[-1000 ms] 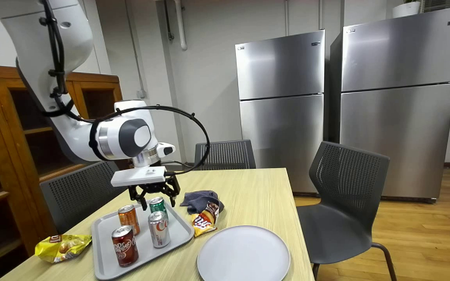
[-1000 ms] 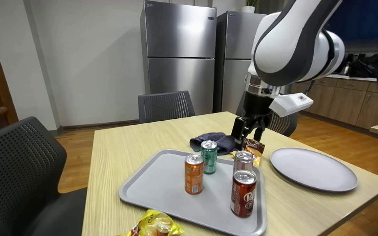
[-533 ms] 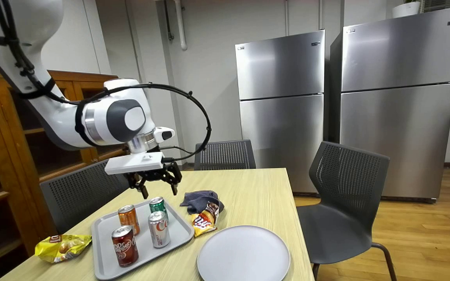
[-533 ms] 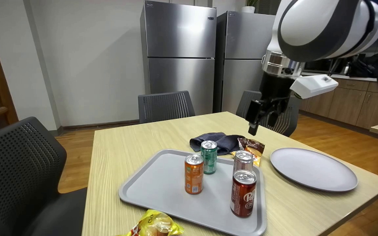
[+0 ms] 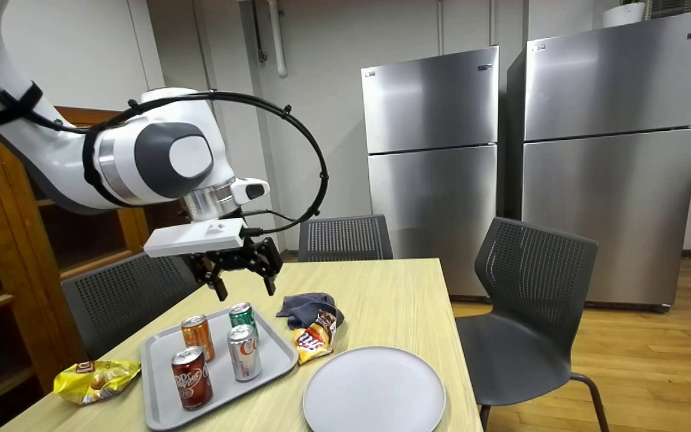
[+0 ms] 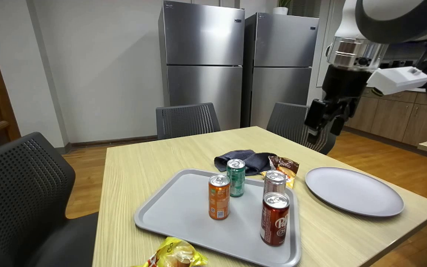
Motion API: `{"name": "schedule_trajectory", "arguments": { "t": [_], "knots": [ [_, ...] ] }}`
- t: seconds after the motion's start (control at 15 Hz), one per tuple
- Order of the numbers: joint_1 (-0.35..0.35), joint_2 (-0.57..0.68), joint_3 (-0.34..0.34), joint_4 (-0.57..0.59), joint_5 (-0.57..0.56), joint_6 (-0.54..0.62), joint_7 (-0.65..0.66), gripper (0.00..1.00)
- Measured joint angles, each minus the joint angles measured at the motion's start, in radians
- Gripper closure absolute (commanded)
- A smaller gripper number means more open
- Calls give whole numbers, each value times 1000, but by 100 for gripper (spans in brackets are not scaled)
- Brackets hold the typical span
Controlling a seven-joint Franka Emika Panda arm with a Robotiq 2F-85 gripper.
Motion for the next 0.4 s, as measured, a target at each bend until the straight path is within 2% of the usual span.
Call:
{"name": "schedule_trajectory", "arguments": {
  "t": [0.2, 0.4],
  "knots": [
    [-19, -32, -2, 5, 0, -61, 9, 0],
    [-23, -39, -2, 5, 0, -71, 15, 0]
  ]
}}
